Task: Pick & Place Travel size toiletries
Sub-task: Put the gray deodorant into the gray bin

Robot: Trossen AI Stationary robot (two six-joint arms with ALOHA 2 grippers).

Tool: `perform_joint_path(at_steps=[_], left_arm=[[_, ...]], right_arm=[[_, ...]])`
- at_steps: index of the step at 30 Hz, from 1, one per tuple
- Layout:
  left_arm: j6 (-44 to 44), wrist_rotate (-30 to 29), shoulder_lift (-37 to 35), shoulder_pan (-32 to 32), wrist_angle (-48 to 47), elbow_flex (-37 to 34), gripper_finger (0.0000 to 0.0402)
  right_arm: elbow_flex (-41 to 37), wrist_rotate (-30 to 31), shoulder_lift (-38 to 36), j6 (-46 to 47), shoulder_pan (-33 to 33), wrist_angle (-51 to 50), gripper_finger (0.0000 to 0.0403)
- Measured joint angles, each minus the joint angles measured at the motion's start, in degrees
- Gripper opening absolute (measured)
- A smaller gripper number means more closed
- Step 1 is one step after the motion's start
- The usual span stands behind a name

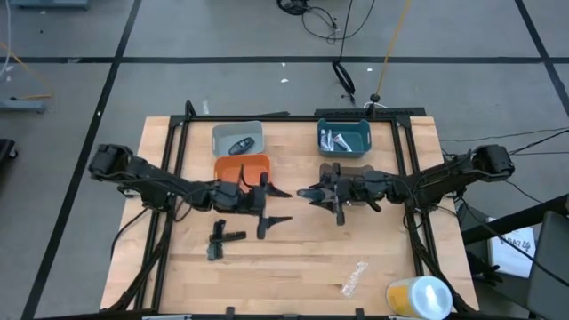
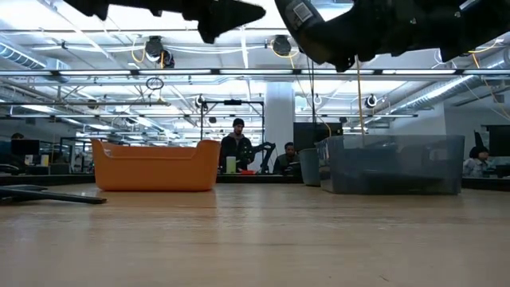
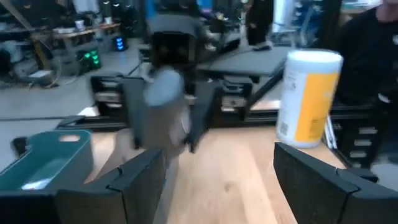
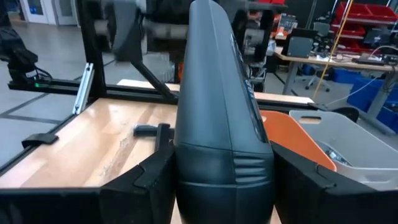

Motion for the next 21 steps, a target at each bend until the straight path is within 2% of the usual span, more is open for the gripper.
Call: perform_joint_path(at_steps=[7, 13, 21], left_arm=[[5.85, 0.07, 5.26, 0.32, 7.19, -0.07, 0.0292], [4.79, -2.55, 5.84, 2.62, 11.52, -0.03, 0.0292], [3.55, -0.17, 5.65, 4.97, 13.71, -0.03, 0.0292]], right_arm=[[0.04, -0.14, -0.02, 0.00, 0.04, 1.57, 0.0198], [0.04, -0.14, -0.02, 0.00, 0.79, 1.83, 0.0198], [0.04, -0.15, -0.02, -0.09, 1.14, 2.76, 0.0198]])
